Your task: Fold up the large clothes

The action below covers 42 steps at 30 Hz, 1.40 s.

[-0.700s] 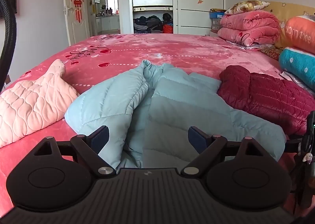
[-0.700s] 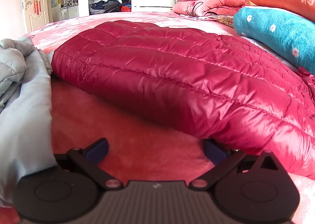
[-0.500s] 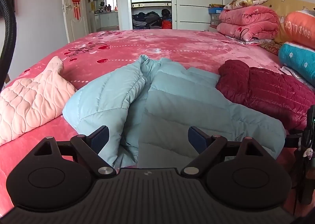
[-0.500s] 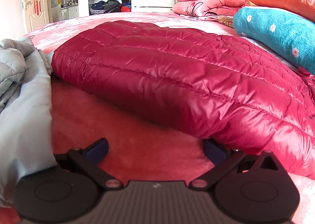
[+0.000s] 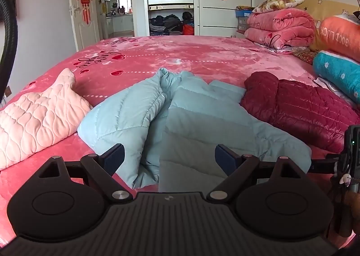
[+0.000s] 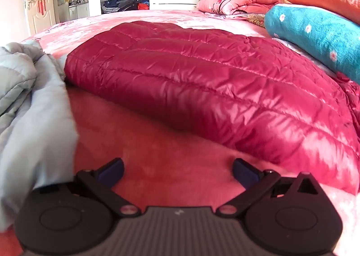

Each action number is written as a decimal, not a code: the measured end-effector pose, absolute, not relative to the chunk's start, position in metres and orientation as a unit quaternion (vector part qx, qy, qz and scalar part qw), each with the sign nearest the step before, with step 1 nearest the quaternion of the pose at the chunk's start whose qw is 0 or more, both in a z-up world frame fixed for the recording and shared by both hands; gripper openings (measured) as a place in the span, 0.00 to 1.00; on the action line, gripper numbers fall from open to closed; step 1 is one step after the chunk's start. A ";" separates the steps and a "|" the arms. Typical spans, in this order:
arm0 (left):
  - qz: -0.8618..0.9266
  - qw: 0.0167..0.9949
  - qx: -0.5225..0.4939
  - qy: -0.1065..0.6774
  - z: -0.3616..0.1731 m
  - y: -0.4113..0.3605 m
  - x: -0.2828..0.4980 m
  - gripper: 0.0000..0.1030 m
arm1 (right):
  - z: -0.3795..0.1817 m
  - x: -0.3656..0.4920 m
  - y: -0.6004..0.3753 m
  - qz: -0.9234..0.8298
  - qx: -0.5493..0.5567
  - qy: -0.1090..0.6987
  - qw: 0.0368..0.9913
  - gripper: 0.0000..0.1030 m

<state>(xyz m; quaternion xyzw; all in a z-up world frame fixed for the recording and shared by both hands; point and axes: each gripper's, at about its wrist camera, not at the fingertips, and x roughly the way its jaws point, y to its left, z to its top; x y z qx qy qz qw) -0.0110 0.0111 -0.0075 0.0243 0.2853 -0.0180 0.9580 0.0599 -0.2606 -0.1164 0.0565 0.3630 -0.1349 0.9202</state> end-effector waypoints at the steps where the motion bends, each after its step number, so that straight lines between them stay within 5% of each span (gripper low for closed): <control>1: -0.017 0.958 0.023 0.285 -0.007 0.014 -0.013 1.00 | -0.114 0.058 -0.258 -0.132 0.056 0.365 0.920 0.99; 12: -0.001 0.965 0.028 0.259 0.015 0.030 -0.026 1.00 | -0.079 0.006 -0.242 -0.143 0.115 0.389 0.903 0.99; 42: 0.119 0.979 0.012 0.166 0.047 0.120 -0.110 1.00 | 0.116 -0.080 -0.085 -0.019 0.032 0.200 0.979 0.99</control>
